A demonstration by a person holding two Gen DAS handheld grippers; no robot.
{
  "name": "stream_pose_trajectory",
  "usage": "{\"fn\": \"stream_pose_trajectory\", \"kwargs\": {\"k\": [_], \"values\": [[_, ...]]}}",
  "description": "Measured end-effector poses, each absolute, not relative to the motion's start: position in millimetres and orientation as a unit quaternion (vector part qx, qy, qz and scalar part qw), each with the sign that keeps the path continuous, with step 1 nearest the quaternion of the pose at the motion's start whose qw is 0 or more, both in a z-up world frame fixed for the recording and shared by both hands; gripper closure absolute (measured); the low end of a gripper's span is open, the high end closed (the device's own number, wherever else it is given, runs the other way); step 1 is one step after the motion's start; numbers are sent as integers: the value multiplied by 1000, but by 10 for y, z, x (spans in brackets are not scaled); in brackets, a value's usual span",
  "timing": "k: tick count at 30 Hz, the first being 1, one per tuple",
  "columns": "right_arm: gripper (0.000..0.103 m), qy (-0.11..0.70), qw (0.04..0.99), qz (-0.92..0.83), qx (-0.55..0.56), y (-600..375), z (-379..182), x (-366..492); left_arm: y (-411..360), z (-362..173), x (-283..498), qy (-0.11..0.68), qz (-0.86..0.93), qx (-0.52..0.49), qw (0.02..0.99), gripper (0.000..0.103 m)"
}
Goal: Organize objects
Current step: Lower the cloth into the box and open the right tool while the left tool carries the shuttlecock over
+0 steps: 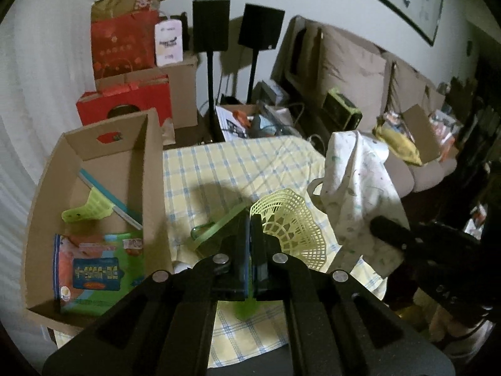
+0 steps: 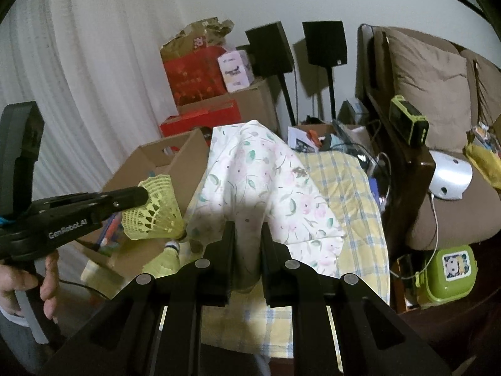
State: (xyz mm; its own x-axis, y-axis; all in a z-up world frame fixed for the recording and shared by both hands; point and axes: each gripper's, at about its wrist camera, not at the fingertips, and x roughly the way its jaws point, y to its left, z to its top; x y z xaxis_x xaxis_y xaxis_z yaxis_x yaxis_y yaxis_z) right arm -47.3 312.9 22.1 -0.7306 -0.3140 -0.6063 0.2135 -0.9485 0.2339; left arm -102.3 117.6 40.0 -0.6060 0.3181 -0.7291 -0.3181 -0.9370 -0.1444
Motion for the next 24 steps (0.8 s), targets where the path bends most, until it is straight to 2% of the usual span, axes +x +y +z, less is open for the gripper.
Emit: {"fn": "stream_pose_trajectory", "kwargs": {"k": [24], "values": [[90, -26, 153, -934, 321, 2256, 699, -739, 331, 697, -765, -40, 936, -331, 112, 102]]}}
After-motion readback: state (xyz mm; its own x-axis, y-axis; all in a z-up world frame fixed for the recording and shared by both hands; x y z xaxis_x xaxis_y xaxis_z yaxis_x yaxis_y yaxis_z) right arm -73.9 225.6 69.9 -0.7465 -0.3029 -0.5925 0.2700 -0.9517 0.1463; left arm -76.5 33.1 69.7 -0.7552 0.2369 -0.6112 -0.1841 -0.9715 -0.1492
